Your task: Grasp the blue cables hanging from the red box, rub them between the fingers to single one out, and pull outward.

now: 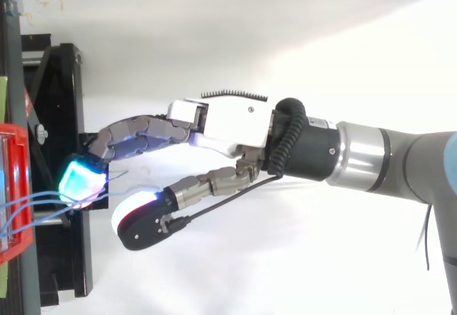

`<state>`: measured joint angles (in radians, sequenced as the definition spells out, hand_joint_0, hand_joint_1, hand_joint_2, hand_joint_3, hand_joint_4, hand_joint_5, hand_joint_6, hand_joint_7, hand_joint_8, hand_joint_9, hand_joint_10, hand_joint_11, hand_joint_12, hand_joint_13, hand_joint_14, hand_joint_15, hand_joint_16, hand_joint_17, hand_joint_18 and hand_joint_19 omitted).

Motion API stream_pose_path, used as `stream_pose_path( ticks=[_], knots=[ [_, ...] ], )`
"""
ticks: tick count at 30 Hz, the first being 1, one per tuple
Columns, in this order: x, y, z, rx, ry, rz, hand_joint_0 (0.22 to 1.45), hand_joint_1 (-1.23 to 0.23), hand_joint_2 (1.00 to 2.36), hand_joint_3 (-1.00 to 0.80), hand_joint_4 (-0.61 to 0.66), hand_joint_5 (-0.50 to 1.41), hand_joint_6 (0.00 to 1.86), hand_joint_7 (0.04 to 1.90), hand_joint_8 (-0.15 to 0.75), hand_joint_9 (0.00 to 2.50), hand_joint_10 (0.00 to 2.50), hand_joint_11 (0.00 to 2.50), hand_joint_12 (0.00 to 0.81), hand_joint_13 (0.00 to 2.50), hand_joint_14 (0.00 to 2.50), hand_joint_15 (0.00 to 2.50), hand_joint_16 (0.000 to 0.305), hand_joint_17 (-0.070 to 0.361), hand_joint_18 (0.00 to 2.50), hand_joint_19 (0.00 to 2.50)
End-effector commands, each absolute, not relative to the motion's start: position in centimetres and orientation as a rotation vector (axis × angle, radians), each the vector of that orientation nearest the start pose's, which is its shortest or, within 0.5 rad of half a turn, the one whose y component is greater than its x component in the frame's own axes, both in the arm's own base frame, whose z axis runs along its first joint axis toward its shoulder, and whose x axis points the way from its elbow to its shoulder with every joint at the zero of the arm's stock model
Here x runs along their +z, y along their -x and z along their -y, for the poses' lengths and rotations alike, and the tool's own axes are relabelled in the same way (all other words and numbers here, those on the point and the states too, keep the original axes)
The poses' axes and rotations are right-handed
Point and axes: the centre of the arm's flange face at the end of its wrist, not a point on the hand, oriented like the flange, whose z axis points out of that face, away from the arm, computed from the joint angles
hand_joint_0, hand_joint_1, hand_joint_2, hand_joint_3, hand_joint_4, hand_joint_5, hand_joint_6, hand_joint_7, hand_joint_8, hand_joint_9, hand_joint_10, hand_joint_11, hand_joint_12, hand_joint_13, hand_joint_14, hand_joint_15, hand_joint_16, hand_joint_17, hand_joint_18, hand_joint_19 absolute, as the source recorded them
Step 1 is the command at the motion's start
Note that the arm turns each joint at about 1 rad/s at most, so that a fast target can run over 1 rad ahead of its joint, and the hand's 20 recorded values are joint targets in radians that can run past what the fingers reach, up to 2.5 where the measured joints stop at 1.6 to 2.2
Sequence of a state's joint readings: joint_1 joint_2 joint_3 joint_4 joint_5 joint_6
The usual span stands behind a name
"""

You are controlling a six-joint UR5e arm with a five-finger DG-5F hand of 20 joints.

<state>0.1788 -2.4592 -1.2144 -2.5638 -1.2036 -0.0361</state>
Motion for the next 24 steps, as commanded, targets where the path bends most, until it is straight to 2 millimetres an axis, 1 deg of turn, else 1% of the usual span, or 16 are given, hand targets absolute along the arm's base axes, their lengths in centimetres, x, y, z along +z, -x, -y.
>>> stream_pose_path(
  ticks=[1,3,8,9,10,13,16,20,24],
  knots=[
    [14.5,-78.1,3.6,1.062,-1.25,-1.06,0.54,-0.61,1.0,-0.5,0.32,-0.16,0.5,0.82,0.231,0.51,0.0,0.0,0.319,0.32,0.0,0.0,0.046,0.104,0.29,0.2],
    [15.3,-78.0,3.8,1.057,-1.25,-1.062,0.54,-0.61,1.0,-0.5,0.32,-0.16,0.5,0.83,0.233,0.52,0.0,0.0,0.319,0.32,0.0,0.0,0.046,0.104,0.29,0.2],
    [16.1,-78.0,3.8,1.055,-1.24,-1.06,0.54,-0.61,1.0,-0.5,0.33,-0.15,0.5,0.85,0.234,0.53,0.0,0.0,0.319,0.33,0.0,0.0,0.046,0.104,0.29,0.21],
    [16.1,-78.0,3.7,1.055,-1.238,-1.062,0.54,-0.61,1.0,-0.5,0.34,-0.15,0.5,0.86,0.234,0.54,0.0,0.0,0.318,0.33,0.0,0.0,0.046,0.103,0.29,0.21],
    [16.6,-78.0,3.4,1.059,-1.229,-1.059,0.54,-0.61,1.0,-0.5,0.34,-0.15,0.5,0.87,0.234,0.54,0.0,0.0,0.317,0.34,0.0,0.01,0.046,0.103,0.3,0.21],
    [16.6,-78.0,3.2,1.049,-1.219,-1.07,0.55,-0.61,1.0,-0.5,0.35,-0.14,0.5,0.91,0.231,0.55,0.0,0.0,0.314,0.34,0.0,0.01,0.045,0.1,0.3,0.21],
    [16.6,-78.0,3.0,1.049,-1.216,-1.074,0.6,-0.6,1.01,-0.42,0.35,-0.13,0.5,1.0,0.226,0.55,0.0,0.0,0.306,0.34,0.0,0.01,0.043,0.097,0.3,0.22],
    [16.6,-78.0,2.8,1.051,-1.214,-1.074,0.61,-0.6,1.01,-0.38,0.34,-0.12,0.5,1.03,0.224,0.55,0.0,0.0,0.304,0.34,0.0,0.01,0.043,0.097,0.3,0.22],
    [17.6,-78.4,2.7,1.065,-1.204,-1.065,0.61,-0.61,1.01,-0.4,0.33,-0.12,0.5,1.05,0.226,0.55,0.0,0.0,0.304,0.34,0.0,0.01,0.043,0.096,0.3,0.22]
  ],
)
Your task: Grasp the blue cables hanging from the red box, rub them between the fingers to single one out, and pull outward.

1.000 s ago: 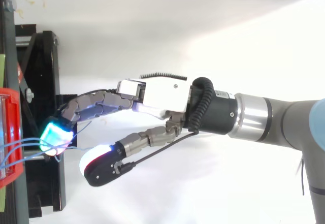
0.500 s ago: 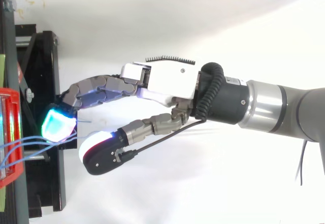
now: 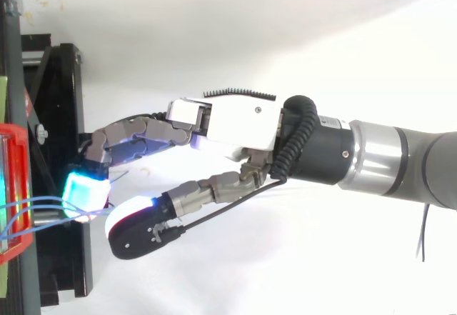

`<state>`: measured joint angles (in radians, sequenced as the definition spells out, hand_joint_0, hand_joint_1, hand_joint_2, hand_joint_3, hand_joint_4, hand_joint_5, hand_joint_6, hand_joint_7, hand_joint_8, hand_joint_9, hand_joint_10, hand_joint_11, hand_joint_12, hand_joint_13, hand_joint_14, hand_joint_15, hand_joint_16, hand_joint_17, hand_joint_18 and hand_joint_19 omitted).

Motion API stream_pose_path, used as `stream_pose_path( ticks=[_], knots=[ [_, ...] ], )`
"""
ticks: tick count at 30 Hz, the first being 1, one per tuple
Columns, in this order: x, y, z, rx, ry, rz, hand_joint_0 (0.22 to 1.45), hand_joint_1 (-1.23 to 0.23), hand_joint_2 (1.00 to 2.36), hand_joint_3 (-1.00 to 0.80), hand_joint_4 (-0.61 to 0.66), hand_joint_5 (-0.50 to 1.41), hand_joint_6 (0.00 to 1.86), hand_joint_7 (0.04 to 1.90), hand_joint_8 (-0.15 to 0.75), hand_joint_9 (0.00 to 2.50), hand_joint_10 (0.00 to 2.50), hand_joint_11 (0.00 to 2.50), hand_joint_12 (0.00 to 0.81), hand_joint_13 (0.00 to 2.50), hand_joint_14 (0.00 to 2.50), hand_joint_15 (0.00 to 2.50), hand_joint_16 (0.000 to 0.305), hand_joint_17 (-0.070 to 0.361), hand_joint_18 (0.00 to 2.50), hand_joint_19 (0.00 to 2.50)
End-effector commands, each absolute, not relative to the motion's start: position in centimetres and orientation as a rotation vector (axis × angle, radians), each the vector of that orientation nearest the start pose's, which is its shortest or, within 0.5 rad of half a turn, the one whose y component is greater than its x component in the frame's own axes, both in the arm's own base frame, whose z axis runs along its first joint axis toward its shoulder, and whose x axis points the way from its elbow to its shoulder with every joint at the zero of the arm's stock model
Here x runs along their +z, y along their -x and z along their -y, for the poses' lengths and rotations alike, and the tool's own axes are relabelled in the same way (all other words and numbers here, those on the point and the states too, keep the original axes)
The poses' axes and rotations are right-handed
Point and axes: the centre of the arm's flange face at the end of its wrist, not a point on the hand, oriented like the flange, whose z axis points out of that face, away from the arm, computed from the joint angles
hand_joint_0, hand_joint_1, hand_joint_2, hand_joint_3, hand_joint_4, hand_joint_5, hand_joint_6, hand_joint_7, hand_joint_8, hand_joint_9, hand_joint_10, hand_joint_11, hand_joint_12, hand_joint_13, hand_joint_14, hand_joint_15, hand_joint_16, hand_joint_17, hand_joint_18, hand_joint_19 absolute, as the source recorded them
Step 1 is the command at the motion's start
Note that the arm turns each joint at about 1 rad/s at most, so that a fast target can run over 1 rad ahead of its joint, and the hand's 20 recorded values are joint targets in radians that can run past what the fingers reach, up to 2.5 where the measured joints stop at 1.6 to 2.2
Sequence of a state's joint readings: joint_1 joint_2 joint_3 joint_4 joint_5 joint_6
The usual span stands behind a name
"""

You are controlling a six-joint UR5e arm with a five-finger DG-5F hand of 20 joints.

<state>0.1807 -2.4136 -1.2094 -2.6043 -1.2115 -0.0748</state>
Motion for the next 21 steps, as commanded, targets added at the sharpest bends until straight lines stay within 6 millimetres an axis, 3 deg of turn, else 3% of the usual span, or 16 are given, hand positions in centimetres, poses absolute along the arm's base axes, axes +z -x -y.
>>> stream_pose_path(
  ticks=[1,12,21],
  knots=[
    [17.6,-78.5,2.7,1.067,-1.202,-1.065,0.61,-0.61,1.01,-0.4,0.33,-0.12,0.5,1.07,0.226,0.55,0.0,0.0,0.304,0.35,0.0,0.02,0.043,0.097,0.3,0.22],
    [19.2,-79.2,2.7,1.081,-1.192,-1.057,0.58,-0.63,1.0,-0.45,0.34,-0.11,0.5,1.16,0.233,0.58,0.0,0.01,0.307,0.37,0.0,0.03,0.043,0.096,0.33,0.23],
    [18.7,-78.8,2.5,1.049,-1.222,-1.11,0.6,-0.63,1.01,-0.41,0.27,-0.09,0.5,1.27,0.23,0.6,0.0,0.03,0.305,0.39,0.0,0.03,0.042,0.094,0.35,0.25]
  ],
)
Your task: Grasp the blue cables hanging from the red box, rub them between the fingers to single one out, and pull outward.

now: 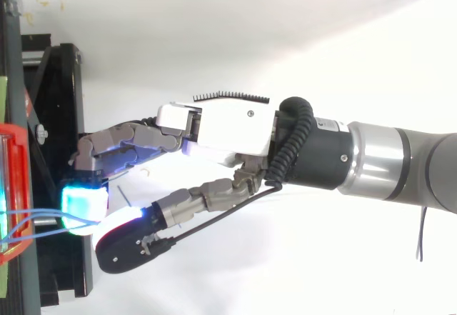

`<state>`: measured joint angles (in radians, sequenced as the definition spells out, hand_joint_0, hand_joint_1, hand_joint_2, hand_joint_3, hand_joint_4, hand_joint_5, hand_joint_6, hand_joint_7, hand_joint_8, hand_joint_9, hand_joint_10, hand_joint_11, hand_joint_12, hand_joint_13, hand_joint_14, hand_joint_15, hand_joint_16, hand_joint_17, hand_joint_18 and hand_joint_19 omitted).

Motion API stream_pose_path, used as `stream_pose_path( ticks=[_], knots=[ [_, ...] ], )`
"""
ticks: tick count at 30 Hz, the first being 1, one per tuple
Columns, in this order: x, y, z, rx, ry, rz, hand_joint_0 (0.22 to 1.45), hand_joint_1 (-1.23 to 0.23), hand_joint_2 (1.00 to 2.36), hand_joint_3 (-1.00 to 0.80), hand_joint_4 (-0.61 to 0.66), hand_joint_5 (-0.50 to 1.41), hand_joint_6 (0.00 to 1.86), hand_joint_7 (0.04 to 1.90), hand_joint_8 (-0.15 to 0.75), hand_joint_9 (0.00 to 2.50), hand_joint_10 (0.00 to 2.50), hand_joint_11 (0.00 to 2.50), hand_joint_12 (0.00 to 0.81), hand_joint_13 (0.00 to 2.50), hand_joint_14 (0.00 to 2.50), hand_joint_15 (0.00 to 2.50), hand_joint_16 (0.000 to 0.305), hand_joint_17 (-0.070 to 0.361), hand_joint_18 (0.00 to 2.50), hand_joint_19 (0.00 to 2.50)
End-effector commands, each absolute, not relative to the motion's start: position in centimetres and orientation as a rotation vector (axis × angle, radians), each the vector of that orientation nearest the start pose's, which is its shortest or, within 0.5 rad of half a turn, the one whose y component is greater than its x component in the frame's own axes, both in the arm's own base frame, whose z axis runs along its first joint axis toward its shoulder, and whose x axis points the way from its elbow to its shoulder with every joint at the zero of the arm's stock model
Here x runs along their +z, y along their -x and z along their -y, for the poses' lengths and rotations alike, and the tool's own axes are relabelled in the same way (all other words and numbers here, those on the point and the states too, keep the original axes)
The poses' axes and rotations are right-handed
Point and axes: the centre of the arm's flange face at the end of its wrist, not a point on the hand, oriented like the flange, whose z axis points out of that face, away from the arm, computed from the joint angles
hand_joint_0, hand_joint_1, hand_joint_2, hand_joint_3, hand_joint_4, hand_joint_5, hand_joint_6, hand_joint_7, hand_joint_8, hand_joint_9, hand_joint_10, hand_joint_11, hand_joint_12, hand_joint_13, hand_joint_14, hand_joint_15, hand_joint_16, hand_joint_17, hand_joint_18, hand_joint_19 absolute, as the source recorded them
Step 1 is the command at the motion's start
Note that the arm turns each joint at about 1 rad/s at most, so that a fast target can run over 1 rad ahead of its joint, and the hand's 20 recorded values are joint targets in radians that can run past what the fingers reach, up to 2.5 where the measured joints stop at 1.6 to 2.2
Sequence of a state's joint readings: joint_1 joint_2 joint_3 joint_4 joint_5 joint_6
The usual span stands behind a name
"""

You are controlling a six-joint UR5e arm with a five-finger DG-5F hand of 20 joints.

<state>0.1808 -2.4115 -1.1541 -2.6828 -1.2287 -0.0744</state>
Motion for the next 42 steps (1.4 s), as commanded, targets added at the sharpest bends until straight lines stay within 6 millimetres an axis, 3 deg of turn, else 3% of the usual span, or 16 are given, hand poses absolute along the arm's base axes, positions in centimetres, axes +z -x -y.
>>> stream_pose_path(
  ticks=[1,5,13,23,31,33,35,42],
  knots=[
    [18.8,-78.8,2.5,1.051,-1.222,-1.108,0.6,-0.64,1.01,-0.4,0.26,-0.09,0.5,1.29,0.231,0.6,0.0,0.03,0.306,0.39,0.0,0.03,0.042,0.094,0.36,0.25],
    [19.9,-78.8,2.5,1.056,-1.212,-1.098,0.62,-0.67,1.01,-0.36,0.24,-0.12,0.59,1.21,0.23,0.6,0.0,0.06,0.306,0.41,0.0,0.04,0.041,0.092,0.39,0.26],
    [19.8,-78.6,2.6,1.048,-1.219,-1.11,0.64,-0.73,1.01,-0.27,0.22,-0.17,0.74,1.0,0.231,0.6,0.0,0.11,0.314,0.45,0.0,0.07,0.041,0.092,0.45,0.27],
    [20.3,-78.3,2.7,1.042,-1.23,-1.125,0.69,-0.84,1.02,-0.24,0.23,-0.2,0.82,0.91,0.23,0.61,0.0,0.18,0.318,0.5,0.0,0.09,0.041,0.093,0.55,0.28],
    [20.9,-77.4,3.2,1.01,-1.261,-1.169,0.72,-0.88,1.01,-0.3,0.24,-0.21,0.83,0.89,0.231,0.61,0.0,0.24,0.319,0.52,0.0,0.1,0.041,0.093,0.58,0.29],
    [20.8,-77.4,3.2,1.008,-1.264,-1.172,0.69,-0.9,1.0,-0.42,0.25,-0.21,0.84,0.89,0.231,0.61,0.01,0.23,0.319,0.53,0.0,0.11,0.041,0.093,0.59,0.3],
    [20.9,-77.4,3.2,1.01,-1.266,-1.168,0.66,-0.88,1.0,-0.5,0.26,-0.2,0.83,0.89,0.237,0.65,0.01,0.25,0.319,0.54,0.0,0.12,0.041,0.093,0.58,0.31],
    [20.9,-77.4,3.2,1.011,-1.267,-1.168,0.58,-0.77,1.0,-0.5,0.27,-0.16,0.8,0.96,0.254,0.74,0.01,0.26,0.327,0.58,0.0,0.14,0.04,0.091,0.6,0.35]
  ],
)
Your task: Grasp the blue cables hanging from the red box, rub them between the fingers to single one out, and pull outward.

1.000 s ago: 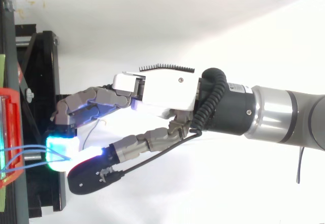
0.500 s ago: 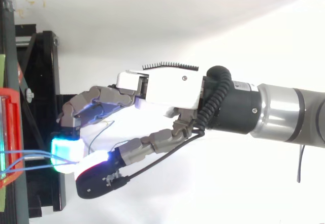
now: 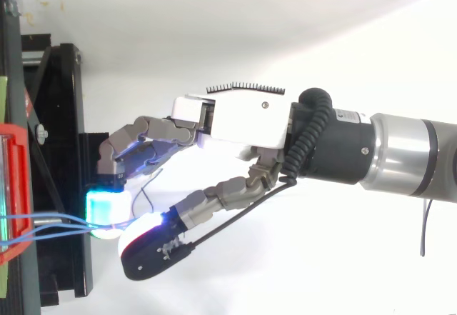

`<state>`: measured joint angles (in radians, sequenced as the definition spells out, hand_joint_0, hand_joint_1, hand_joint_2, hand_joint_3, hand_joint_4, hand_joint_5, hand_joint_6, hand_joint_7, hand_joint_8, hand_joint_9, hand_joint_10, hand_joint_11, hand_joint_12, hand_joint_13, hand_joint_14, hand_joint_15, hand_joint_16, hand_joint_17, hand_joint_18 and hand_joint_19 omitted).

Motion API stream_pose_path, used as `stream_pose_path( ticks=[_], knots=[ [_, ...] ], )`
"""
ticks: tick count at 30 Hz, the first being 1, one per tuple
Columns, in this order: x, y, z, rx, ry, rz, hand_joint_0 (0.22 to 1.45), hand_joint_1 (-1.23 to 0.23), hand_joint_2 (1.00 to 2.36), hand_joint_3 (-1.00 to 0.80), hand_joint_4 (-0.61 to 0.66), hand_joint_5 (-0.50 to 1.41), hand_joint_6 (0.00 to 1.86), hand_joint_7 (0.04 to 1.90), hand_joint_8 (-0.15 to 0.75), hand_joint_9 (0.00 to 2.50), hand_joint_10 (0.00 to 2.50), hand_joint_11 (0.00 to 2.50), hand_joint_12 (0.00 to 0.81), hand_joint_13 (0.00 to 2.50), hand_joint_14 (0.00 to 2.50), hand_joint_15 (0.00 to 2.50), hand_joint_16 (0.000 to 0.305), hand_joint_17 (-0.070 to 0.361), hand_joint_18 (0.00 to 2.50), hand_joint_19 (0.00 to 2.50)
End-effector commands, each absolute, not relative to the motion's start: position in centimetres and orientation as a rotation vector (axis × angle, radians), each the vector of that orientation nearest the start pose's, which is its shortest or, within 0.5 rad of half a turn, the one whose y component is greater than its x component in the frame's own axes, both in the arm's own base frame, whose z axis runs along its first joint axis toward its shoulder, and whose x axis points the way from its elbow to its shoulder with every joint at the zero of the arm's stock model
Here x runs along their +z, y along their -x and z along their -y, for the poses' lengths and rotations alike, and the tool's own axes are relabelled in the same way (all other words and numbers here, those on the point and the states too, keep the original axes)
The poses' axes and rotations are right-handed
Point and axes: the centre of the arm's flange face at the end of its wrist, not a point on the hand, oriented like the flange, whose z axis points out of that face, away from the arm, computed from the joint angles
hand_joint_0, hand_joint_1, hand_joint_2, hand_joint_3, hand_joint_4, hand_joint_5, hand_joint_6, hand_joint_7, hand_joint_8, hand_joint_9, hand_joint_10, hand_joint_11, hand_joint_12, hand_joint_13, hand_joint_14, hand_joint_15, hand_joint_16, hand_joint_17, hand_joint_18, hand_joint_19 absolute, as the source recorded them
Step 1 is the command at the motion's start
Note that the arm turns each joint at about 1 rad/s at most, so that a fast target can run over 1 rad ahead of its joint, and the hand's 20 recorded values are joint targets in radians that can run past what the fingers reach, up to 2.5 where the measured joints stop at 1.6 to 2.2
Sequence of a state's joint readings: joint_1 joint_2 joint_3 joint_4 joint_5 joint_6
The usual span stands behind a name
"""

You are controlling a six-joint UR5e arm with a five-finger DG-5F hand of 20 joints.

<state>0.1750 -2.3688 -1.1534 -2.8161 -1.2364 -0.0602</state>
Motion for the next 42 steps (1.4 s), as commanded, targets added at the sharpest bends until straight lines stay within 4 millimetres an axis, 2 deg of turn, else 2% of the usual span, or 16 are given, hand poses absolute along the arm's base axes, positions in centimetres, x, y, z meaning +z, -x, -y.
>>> stream_pose_path(
  ticks=[1,13,18,26,32,42],
  knots=[
    [20.9,-77.4,3.2,1.011,-1.267,-1.168,0.56,-0.74,1.0,-0.5,0.27,-0.16,0.79,0.97,0.256,0.75,0.01,0.26,0.328,0.58,0.0,0.14,0.041,0.091,0.6,0.36],
    [21.6,-77.6,2.8,1.02,-1.261,-1.161,0.53,-0.66,1.0,-0.5,0.27,-0.15,0.77,1.01,0.269,0.8,0.01,0.27,0.344,0.64,0.01,0.16,0.042,0.095,0.64,0.37],
    [22.6,-77.4,2.7,1.023,-1.259,-1.16,0.5,-0.65,1.0,-0.5,0.27,-0.15,0.77,1.01,0.278,0.8,0.01,0.26,0.35,0.64,0.0,0.16,0.044,0.099,0.66,0.36],
    [22.8,-77.3,2.8,1.022,-1.259,-1.161,0.47,-0.67,1.0,-0.5,0.29,-0.15,0.77,0.99,0.29,0.8,0.01,0.25,0.363,0.65,0.01,0.16,0.047,0.105,0.68,0.35],
    [23.0,-77.5,2.9,1.023,-1.258,-1.155,0.55,-0.68,1.0,-0.47,0.27,-0.14,0.77,1.03,0.264,0.79,0.01,0.26,0.336,0.64,0.01,0.17,0.041,0.093,0.64,0.38],
    [24.3,-77.7,3.0,1.01,-1.268,-1.169,0.52,-0.64,1.0,-0.5,0.28,-0.14,0.77,1.02,0.274,0.8,0.0,0.26,0.345,0.65,0.01,0.17,0.043,0.096,0.66,0.38]
  ],
)
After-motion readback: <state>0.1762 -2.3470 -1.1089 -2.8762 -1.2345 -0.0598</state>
